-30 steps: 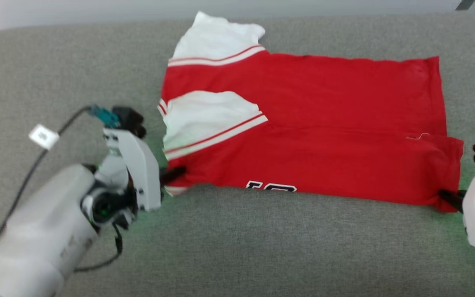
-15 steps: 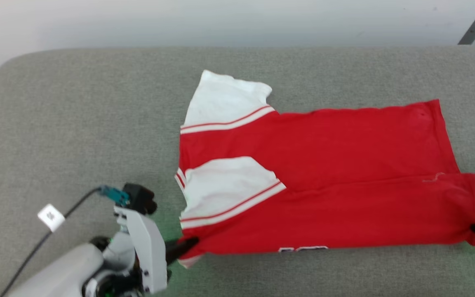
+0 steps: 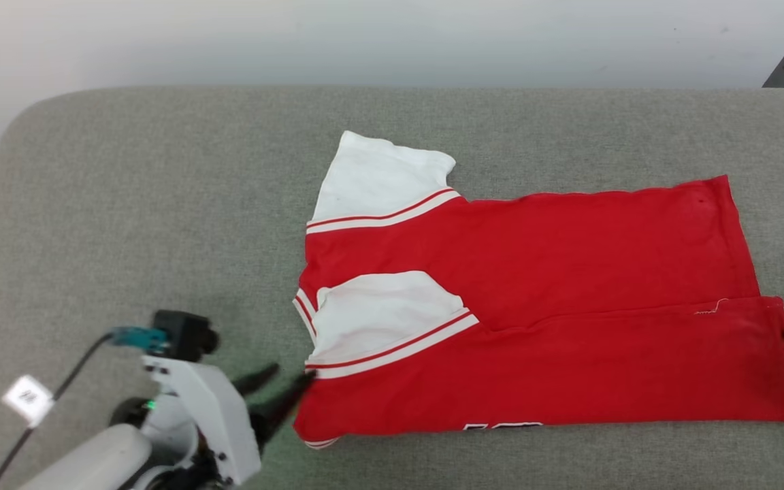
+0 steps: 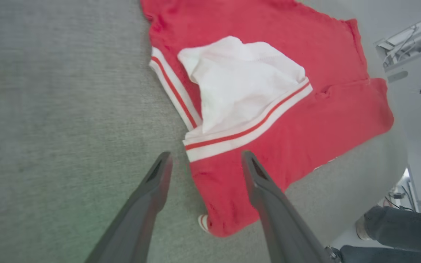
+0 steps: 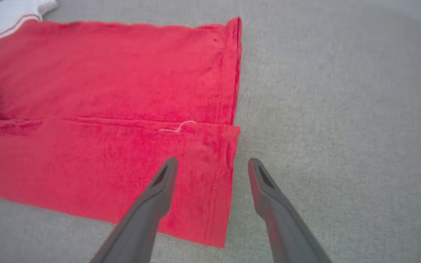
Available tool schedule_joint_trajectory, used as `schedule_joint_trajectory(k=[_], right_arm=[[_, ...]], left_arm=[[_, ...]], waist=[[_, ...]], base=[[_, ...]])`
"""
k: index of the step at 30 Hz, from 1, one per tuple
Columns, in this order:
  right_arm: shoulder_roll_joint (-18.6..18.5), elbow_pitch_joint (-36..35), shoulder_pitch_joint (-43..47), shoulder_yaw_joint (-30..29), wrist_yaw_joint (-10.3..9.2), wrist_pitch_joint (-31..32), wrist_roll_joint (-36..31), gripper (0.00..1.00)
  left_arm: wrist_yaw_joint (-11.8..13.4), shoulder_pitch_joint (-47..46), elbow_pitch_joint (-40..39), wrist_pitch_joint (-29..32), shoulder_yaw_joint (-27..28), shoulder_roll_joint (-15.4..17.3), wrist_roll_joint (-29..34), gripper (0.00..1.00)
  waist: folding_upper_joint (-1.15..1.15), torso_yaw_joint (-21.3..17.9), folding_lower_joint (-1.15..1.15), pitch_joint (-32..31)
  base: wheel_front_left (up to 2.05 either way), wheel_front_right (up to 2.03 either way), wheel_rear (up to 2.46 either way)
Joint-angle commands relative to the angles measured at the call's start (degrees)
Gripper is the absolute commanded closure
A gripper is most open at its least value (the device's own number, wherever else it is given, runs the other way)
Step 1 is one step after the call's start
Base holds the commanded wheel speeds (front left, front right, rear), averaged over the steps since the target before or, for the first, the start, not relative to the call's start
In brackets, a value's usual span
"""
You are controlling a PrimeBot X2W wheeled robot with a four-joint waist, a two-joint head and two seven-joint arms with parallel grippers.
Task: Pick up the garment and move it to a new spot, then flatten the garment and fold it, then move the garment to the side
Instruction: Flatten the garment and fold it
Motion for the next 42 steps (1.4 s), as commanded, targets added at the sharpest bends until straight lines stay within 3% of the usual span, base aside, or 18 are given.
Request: schedule_joint_trajectory(k=[1,8,12,15,18,22,28,36,42], right_arm=[[1.15,-1.16,0.00,-0.81,-0.04,-1.48,-1.38,0.00],[12.88,-3.03,-4.24,-3.70,-0.03,-16.60,-10.93,0.00],[18.36,-0.95,-6.79,-3.32,-0.03,-25.58,-14.95,0.00],[22.20,0.99,-8.71,-2.65,-0.03,-30.70,-17.35,0.00],[23.72,2.10,-10.72,-1.04,-0.04,-33.31,-19.22,0.00],[24.91,2.68,-12.64,0.44,-0.04,-34.89,-20.22,0.00],[26.21,1.81,-13.60,1.23,-0.04,-36.44,-19.82,0.00],[26.47,0.51,-13.83,4.69,-0.04,-36.46,-19.07,0.00],[25.83,0.34,-14.28,5.99,-0.04,-36.26,-18.49,0.00]], left_arm=[[1.21,0.70,-0.33,-1.49,0.87,0.73,1.08,0.00],[8.45,-0.07,0.08,-12.49,5.75,1.09,5.74,0.00],[9.50,-3.65,3.18,-16.24,7.67,-0.58,7.91,0.00],[8.12,-8.01,7.05,-16.23,8.43,-1.87,8.68,0.00],[5.71,-14.32,12.14,-13.99,8.43,-3.06,9.55,0.00],[2.01,-23.35,19.85,-10.03,7.98,-4.05,10.94,0.00],[-1.33,-35.42,33.63,-4.14,6.28,-5.64,13.95,0.00],[-7.65,-42.35,49.10,18.15,0.62,-4.98,13.32,0.00],[-10.11,-44.00,52.78,26.60,-0.88,-4.56,12.55,0.00]], waist=[[0.00,-0.15,0.00,-0.16],[0.00,-1.84,0.00,-0.85],[0.00,-3.65,0.00,-1.59],[0.00,-5.68,0.00,-2.07],[0.00,-8.14,0.00,-1.18],[0.00,-12.26,0.00,1.60],[0.00,-17.64,0.00,6.33],[0.00,-22.59,0.00,10.45],[0.00,-24.24,0.00,12.20]], base=[[0.00,0.00,0.00],[0.00,0.00,0.00],[0.00,0.00,0.00],[0.00,0.00,0.00],[0.00,0.00,0.00],[0.00,0.00,0.00],[0.00,0.00,0.00],[0.00,0.00,0.00],[0.00,0.00,0.00]])
